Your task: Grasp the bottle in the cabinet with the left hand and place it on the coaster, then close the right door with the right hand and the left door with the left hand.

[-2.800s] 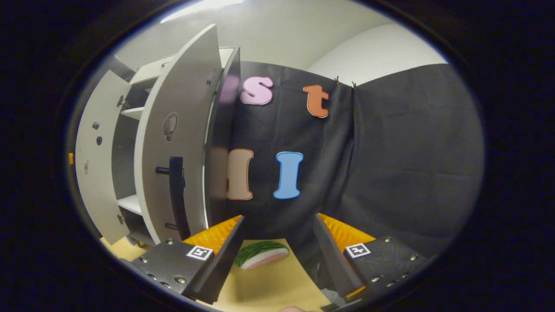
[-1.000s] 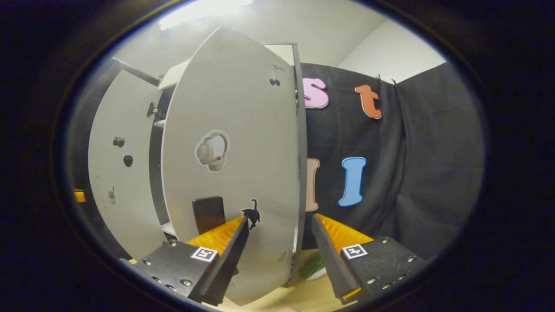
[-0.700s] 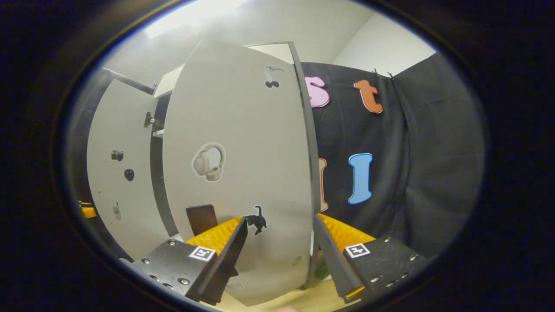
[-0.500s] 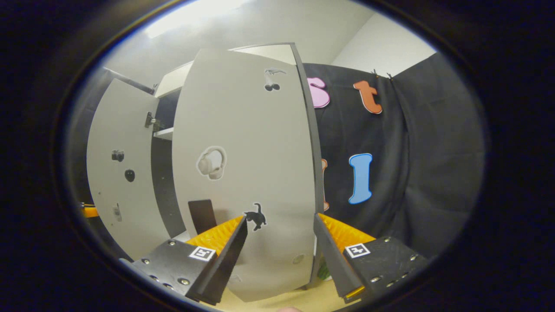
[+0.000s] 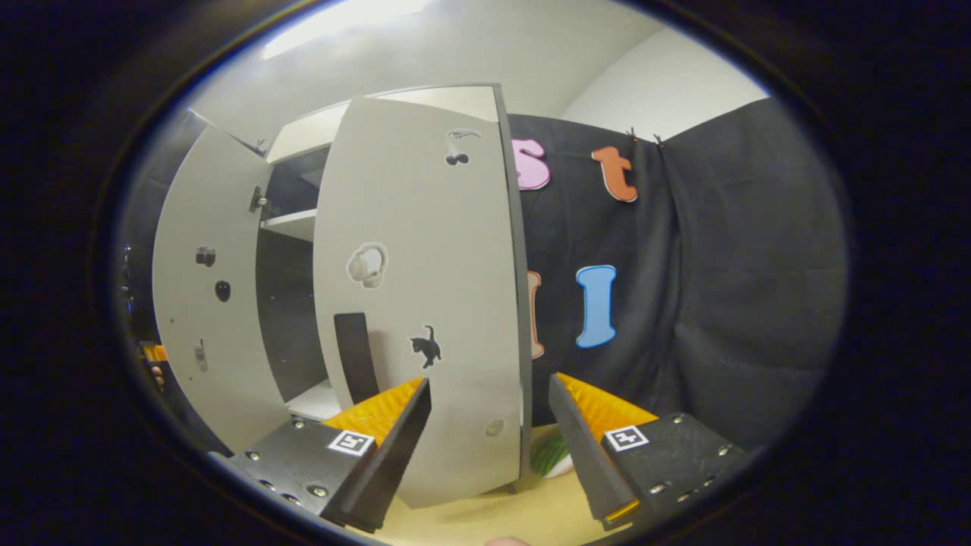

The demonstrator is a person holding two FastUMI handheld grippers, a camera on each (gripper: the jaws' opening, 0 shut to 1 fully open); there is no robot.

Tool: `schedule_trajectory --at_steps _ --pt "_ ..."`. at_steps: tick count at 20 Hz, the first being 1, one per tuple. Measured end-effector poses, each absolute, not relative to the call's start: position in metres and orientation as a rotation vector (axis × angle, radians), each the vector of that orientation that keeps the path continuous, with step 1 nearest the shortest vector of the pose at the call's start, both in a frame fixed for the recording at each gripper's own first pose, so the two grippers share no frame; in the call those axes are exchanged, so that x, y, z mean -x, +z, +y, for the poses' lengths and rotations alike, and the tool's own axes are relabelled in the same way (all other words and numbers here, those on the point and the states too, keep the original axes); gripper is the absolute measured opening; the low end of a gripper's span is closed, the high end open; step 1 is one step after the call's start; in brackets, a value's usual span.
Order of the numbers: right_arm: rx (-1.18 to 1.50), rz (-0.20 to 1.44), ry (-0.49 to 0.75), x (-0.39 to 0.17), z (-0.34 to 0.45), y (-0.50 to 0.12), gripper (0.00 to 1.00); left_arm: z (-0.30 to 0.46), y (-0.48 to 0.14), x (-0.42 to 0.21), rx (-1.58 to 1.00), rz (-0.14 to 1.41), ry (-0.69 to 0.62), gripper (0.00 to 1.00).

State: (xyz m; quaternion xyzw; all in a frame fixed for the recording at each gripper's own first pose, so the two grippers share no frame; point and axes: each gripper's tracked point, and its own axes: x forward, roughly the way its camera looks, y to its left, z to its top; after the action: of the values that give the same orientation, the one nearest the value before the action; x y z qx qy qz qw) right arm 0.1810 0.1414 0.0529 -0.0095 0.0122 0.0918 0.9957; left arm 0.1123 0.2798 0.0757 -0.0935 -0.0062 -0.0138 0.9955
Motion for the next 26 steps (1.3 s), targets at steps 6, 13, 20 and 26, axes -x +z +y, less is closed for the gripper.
schedule_trajectory --at_steps 6,13,20,26 --pt "-0.007 0.036 0.153 -0.122 0.107 0.051 0.95 0.235 0.079 -0.122 0.161 -0.012 -0.016 0.92" --pt "0.034 -0.001 0.118 -0.055 0.069 0.067 0.95 0.220 0.078 -0.124 0.151 0.008 0.090 0.92" --pt "0.022 -0.026 0.140 -0.017 0.055 0.077 0.95 0.213 0.083 -0.124 0.062 0.004 0.135 0.93" --pt "0.027 -0.009 0.110 -0.007 0.043 0.067 0.95 0.202 0.074 -0.141 0.046 0.047 0.135 0.92"
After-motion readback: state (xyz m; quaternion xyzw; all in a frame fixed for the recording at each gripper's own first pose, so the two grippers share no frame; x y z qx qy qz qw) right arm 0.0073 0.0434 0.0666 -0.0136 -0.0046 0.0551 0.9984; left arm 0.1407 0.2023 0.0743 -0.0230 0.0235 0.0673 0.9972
